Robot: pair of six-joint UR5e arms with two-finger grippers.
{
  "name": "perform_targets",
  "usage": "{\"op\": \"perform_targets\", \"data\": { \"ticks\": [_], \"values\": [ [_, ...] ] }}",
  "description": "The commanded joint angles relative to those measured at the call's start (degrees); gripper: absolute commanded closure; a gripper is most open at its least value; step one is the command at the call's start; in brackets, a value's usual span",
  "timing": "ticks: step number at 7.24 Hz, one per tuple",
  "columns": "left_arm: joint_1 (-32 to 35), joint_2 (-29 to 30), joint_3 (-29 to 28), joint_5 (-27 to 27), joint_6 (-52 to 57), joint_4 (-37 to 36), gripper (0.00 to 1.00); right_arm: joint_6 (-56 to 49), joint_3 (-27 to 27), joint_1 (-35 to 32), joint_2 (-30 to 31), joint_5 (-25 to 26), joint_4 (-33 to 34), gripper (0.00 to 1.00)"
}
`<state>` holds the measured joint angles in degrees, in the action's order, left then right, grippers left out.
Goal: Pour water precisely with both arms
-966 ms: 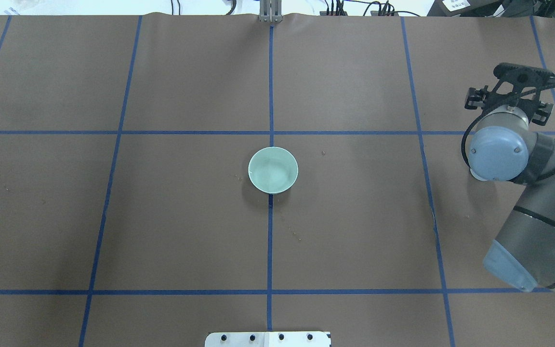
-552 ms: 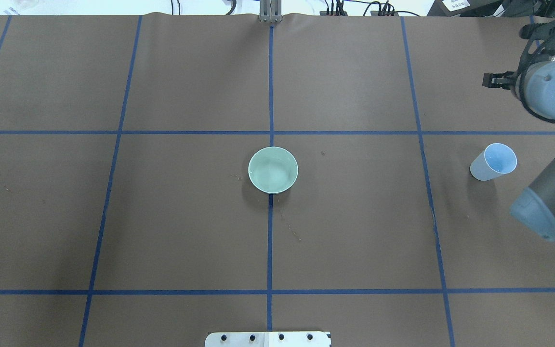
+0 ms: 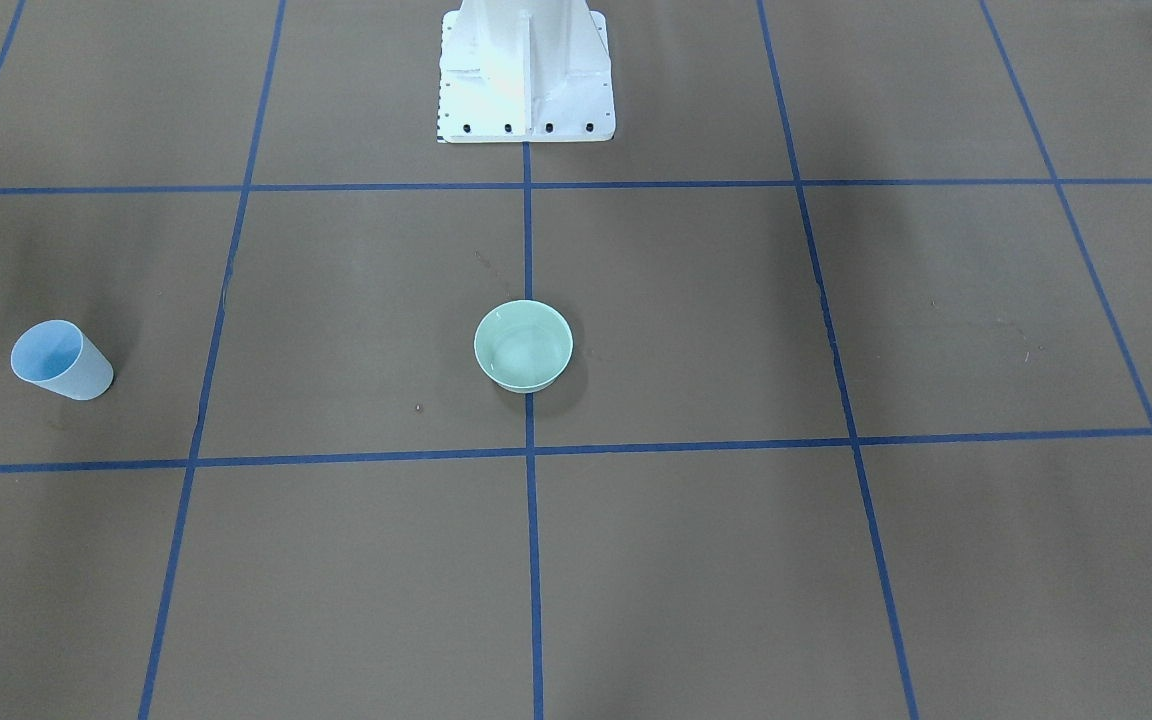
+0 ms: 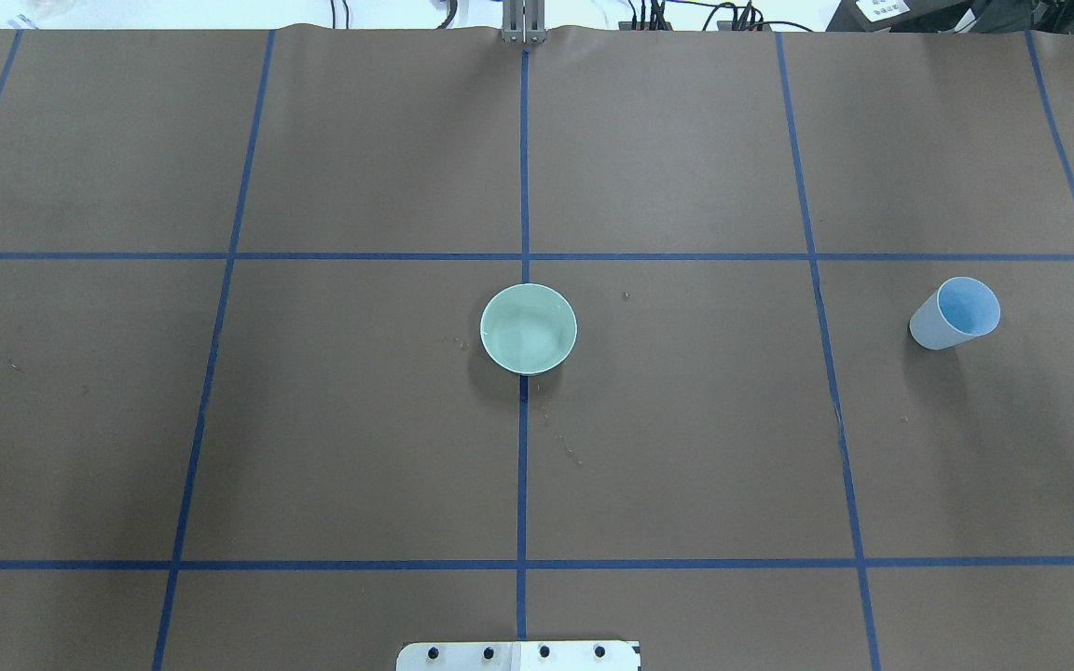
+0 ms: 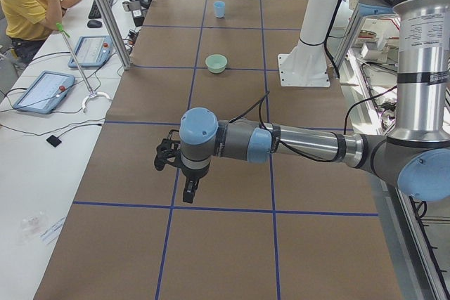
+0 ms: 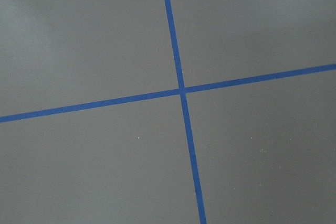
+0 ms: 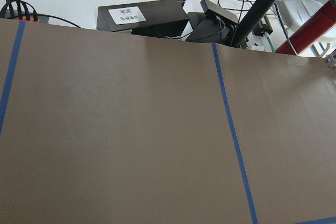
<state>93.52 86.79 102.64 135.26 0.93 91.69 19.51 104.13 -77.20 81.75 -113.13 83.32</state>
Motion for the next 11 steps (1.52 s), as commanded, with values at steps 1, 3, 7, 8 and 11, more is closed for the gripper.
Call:
{"op": "perform_targets", "data": {
  "ticks": [1,3,7,8,11],
  "values": [
    [-2.4,3.6,1.6,0.1,-7.2,0.1,0.00,-20.9,-7.6,-10.3,0.2,-10.8,0.2,0.00],
    [-10.2,9.0,3.2,-0.1,-19.1,0.1,0.00,-33.4,-13.6,-15.7,1.1,-17.0,0.7,0.00],
    [-34.3,22.6,2.8,-8.4,-47.5,0.2,0.00,-37.2,-14.8,-16.9,3.3,-18.6,4.9,0.00],
    [-42.6,27.2,1.2,-13.0,-56.2,0.2,0.00,-37.1,-14.8,-16.9,3.4,-20.8,5.7,0.00],
    [-55.4,41.0,-7.7,-17.5,-62.3,0.2,0.00,-37.0,-14.7,-16.8,3.3,-21.7,5.6,0.00]
  ]
}}
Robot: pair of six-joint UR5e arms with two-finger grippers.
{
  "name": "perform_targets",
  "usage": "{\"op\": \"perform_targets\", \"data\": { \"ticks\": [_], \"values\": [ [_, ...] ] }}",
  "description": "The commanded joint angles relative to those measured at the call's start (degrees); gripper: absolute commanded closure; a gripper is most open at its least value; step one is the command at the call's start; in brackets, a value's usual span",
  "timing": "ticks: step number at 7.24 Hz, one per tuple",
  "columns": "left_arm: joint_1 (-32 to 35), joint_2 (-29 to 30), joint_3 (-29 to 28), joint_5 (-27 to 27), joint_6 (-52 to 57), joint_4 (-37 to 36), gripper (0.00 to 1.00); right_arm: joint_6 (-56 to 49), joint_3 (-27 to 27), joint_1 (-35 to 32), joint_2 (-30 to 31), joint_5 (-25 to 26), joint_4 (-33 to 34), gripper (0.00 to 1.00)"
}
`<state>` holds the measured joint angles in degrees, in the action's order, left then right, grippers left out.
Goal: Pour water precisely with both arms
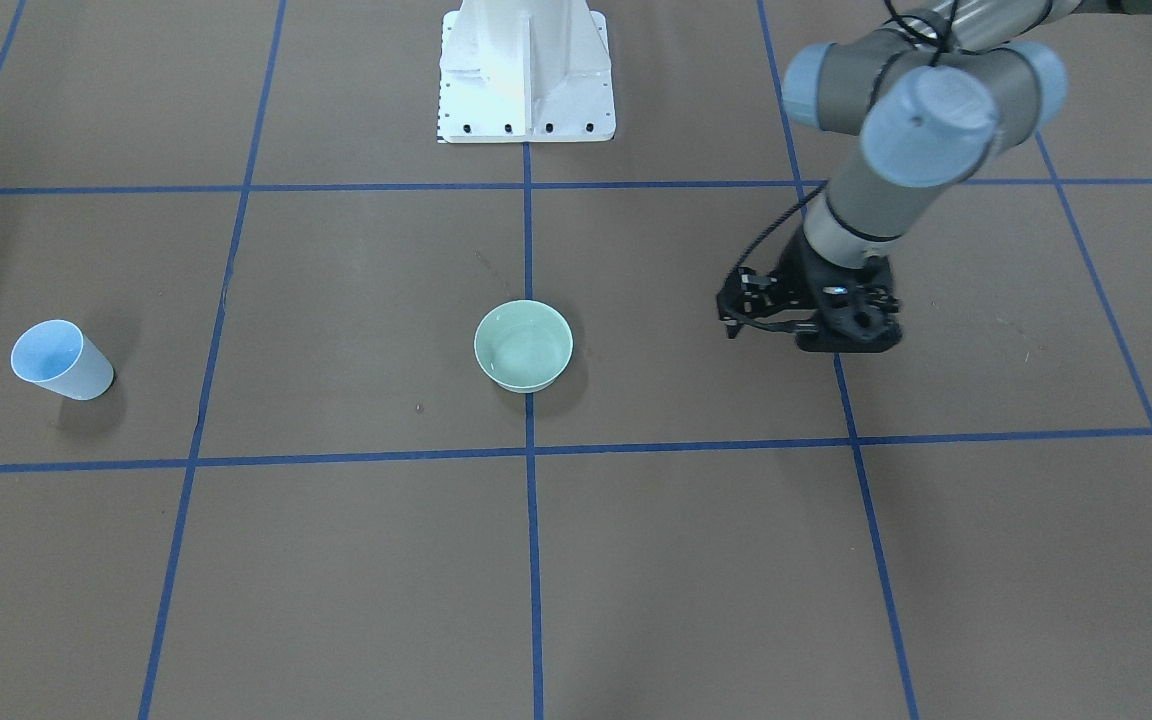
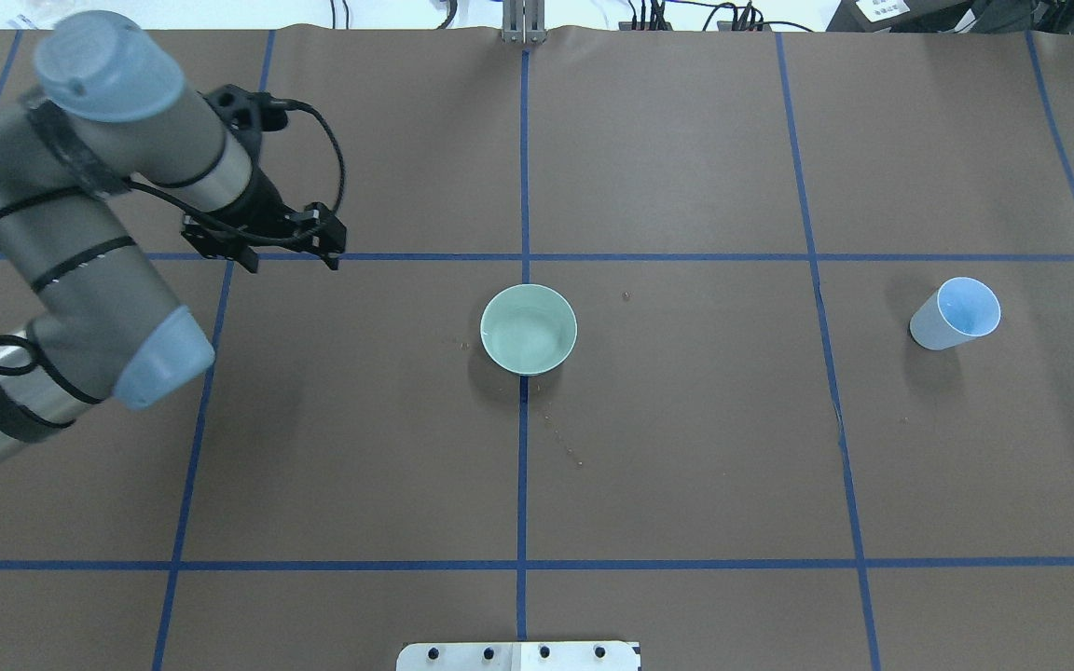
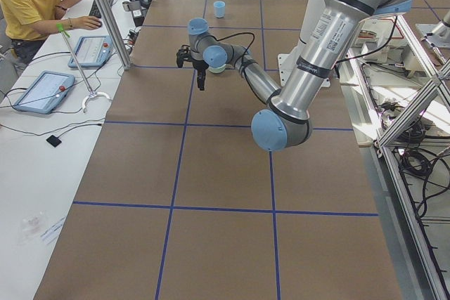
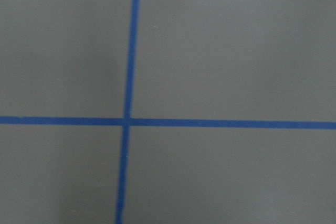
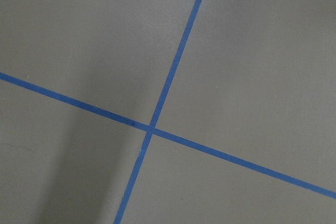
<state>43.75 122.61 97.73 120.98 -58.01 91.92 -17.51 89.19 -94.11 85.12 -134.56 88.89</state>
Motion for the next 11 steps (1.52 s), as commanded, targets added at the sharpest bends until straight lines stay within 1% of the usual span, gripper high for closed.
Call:
{"op": "perform_targets", "data": {
  "ticks": [1,2,3,4,5,7,8,9,10,11],
  "values": [
    [-9.7,8.6,-5.2,-8.0,-5.8,0.3,0.00,0.1,0.3,0.0,0.0,-0.3,0.1,0.00],
    [-10.7,14.6,-11.7,-8.4,-7.8,0.3,0.00,0.1,0.3,0.0,0.0,-0.3,0.1,0.00],
    [-11.5,18.0,-16.8,-8.4,-8.1,1.5,0.01,0.1,0.3,0.0,0.0,-0.3,0.1,0.00],
    [-11.5,17.9,-19.1,-8.4,-8.1,5.0,0.06,0.1,0.2,0.1,0.0,-0.3,0.1,0.00],
    [-11.4,17.8,-20.6,-8.4,-8.3,6.6,0.14,0.1,0.2,0.1,0.0,-0.3,0.1,0.00],
    [-11.1,17.6,-20.6,-8.4,-8.3,6.7,0.22,1.0,0.4,0.1,0.0,-0.3,0.1,0.00],
    [-11.1,17.6,-20.7,-8.3,-8.2,6.8,0.36,1.1,0.4,0.1,0.0,-0.3,0.0,0.00],
    [-11.1,17.6,-20.7,-8.2,-8.1,6.8,0.63,1.1,0.4,0.1,0.0,-0.3,0.0,0.00],
    [-11.1,17.5,-20.6,-8.1,-8.1,6.9,0.86,1.1,0.4,0.1,0.0,-0.3,0.0,0.00],
    [-11.2,17.2,-20.6,-8.0,-8.0,6.9,0.94,1.1,0.4,0.1,0.0,-0.3,0.0,0.00]
  ]
}}
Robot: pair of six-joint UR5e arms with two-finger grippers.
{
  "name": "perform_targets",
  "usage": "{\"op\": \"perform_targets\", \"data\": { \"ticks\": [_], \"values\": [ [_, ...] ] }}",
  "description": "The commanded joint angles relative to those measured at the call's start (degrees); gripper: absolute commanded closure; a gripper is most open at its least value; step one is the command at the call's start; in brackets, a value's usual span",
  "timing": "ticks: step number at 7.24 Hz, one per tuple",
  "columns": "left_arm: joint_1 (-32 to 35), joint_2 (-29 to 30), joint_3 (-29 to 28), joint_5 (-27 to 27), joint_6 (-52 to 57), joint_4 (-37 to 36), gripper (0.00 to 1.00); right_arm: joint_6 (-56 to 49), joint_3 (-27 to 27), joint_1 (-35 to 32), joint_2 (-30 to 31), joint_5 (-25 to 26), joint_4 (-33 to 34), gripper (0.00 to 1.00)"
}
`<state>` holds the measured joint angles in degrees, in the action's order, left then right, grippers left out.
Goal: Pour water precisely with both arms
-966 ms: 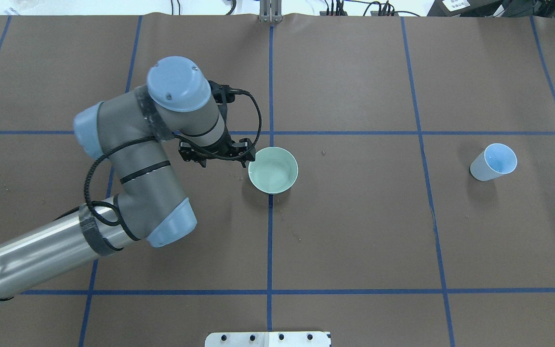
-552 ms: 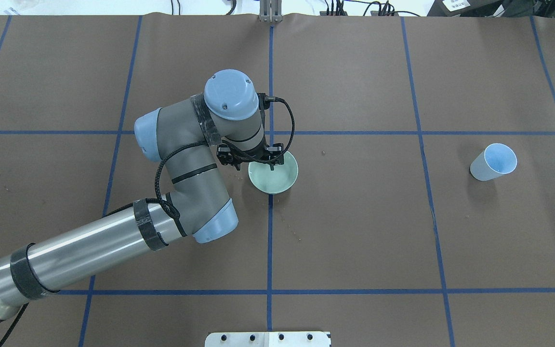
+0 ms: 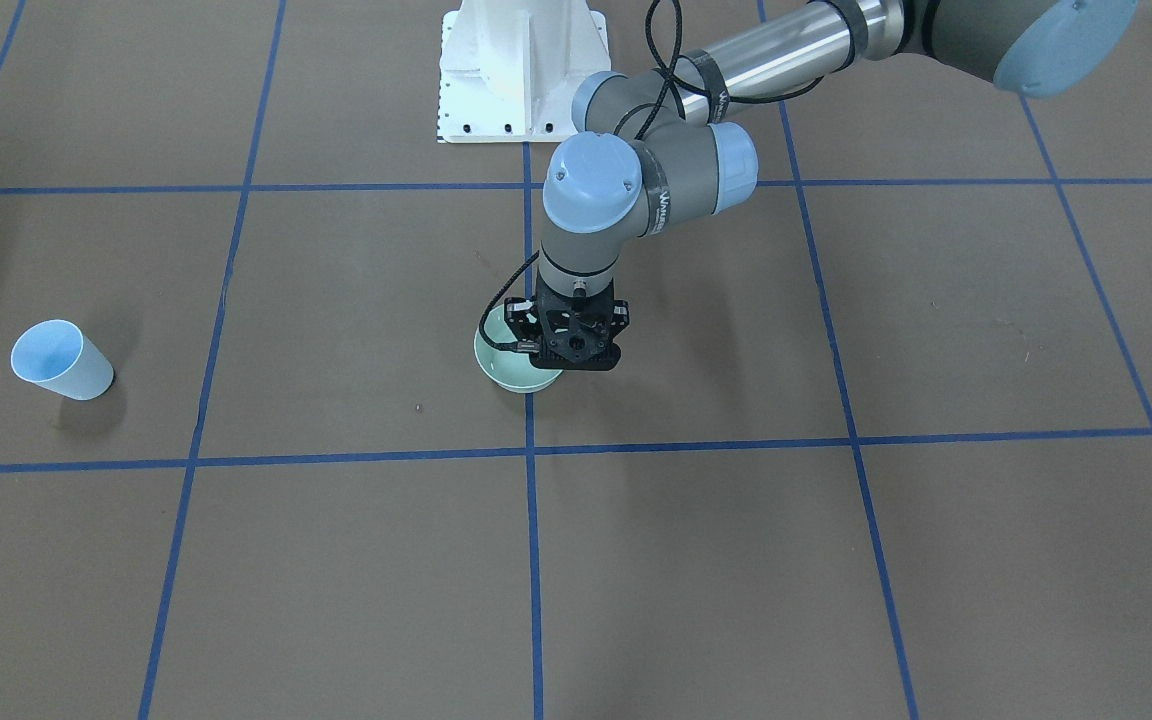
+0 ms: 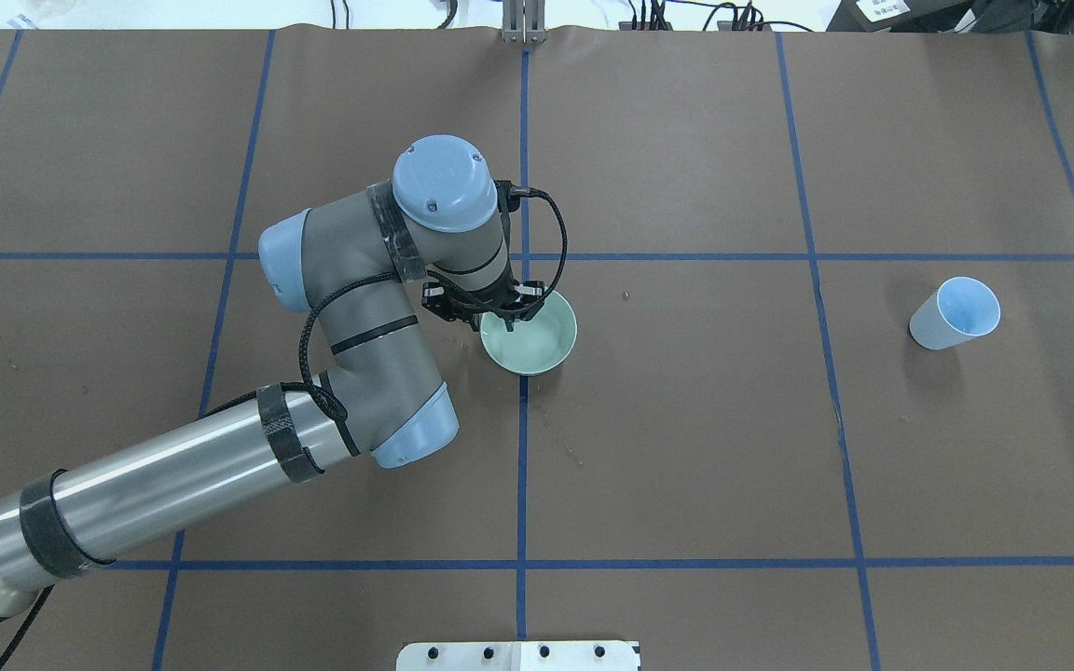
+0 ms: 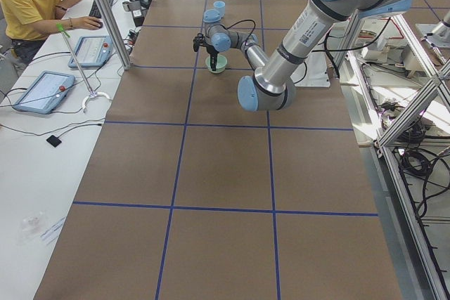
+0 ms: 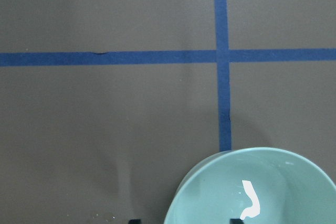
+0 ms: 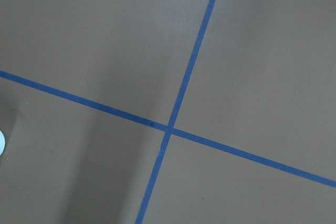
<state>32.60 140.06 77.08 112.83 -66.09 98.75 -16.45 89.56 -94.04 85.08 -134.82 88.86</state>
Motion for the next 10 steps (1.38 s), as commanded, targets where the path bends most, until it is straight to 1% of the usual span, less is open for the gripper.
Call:
{"op": "perform_targets", "data": {
  "ticks": [1,2,5,6,7,8,10],
  "values": [
    [0.0,-0.2,0.0,0.2,0.1,0.0,0.95,0.0,0.0,-0.1,0.0,0.0,0.0,0.00],
    [0.0,-0.2,0.1,0.2,0.0,0.0,1.00,0.0,0.0,0.0,-0.1,0.0,0.0,0.00],
    [1.4,-0.2,2.4,0.8,0.0,-0.1,1.00,0.0,0.0,0.0,-0.2,0.0,-0.1,0.00],
    [3.4,-0.8,3.5,4.5,-0.1,-0.5,1.00,0.0,0.0,0.0,-0.3,0.0,-0.1,0.00],
    [5.4,-4.9,7.9,7.3,0.2,-0.5,1.00,0.0,0.0,0.0,-0.3,0.0,-0.2,0.00],
    [7.1,-11.5,14.4,8.0,0.8,-0.1,1.00,0.0,0.0,0.0,-0.3,0.0,-0.2,0.00],
    [12.2,-24.0,23.2,12.7,9.6,-0.2,1.00,0.0,-0.1,0.0,-0.2,0.0,-0.4,0.00]
  ]
}}
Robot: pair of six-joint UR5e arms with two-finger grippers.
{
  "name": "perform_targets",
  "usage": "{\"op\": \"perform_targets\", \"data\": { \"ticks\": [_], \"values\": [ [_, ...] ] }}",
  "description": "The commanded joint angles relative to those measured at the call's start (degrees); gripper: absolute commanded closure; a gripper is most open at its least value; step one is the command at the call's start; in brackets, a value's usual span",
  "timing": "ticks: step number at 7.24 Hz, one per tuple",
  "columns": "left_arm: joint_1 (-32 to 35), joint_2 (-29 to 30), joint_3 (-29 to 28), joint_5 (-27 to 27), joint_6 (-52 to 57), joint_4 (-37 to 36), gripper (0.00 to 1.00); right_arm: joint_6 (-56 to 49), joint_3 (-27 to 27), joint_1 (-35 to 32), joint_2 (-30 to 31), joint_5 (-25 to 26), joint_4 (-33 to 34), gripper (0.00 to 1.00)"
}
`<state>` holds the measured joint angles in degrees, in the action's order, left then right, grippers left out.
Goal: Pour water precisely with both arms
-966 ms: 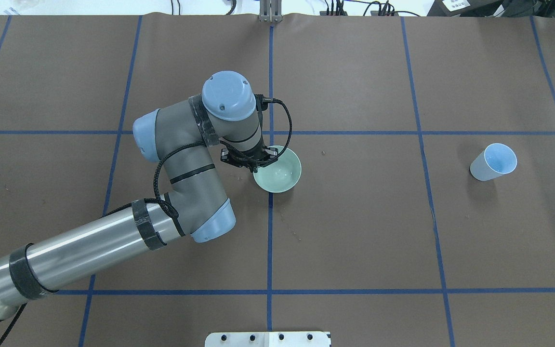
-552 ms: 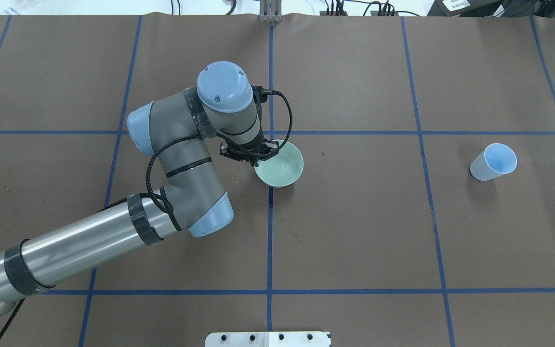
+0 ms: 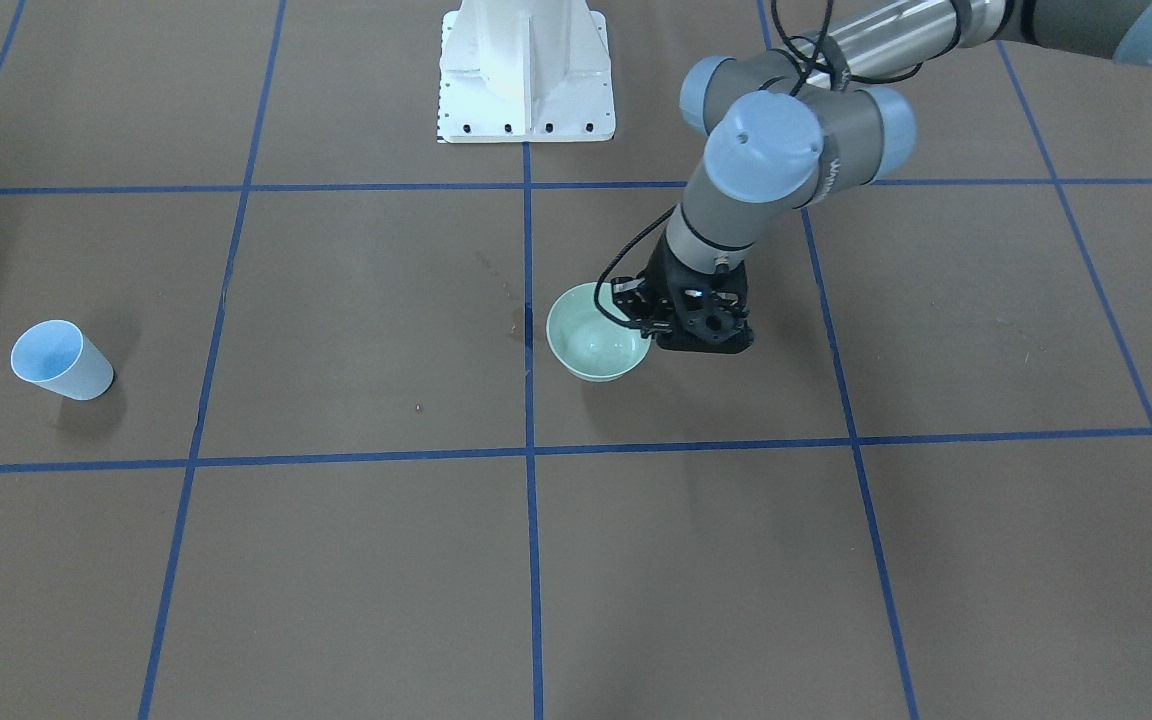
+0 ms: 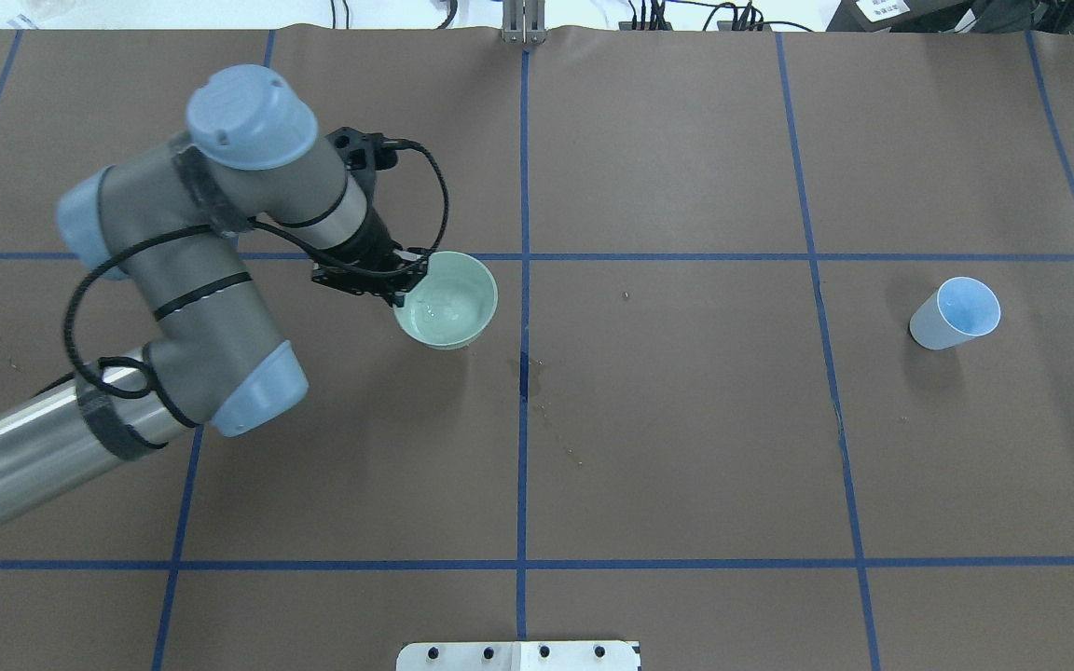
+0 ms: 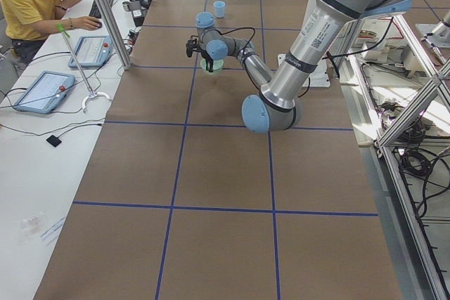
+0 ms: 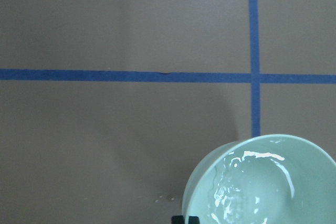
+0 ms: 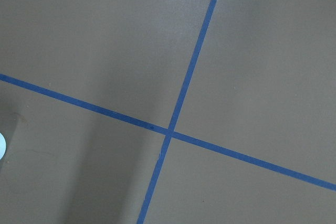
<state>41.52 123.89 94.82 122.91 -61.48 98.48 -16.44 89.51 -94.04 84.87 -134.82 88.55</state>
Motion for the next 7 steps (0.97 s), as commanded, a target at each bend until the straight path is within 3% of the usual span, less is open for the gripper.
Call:
{"op": "perform_targets", "data": {
  "ticks": [1,4,7],
  "values": [
    [6.7,-13.6,8.1,5.0,11.0,0.0,1.00,0.0,0.0,0.0,0.0,0.0,-0.2,0.00],
    [17.2,-25.4,8.5,10.6,31.9,0.2,1.00,0.0,0.0,0.0,0.0,-0.2,-0.2,0.00],
    [26.0,-31.7,4.5,13.7,50.2,0.2,1.00,-0.1,0.0,0.0,0.0,-0.2,-0.3,0.00]
  ]
}}
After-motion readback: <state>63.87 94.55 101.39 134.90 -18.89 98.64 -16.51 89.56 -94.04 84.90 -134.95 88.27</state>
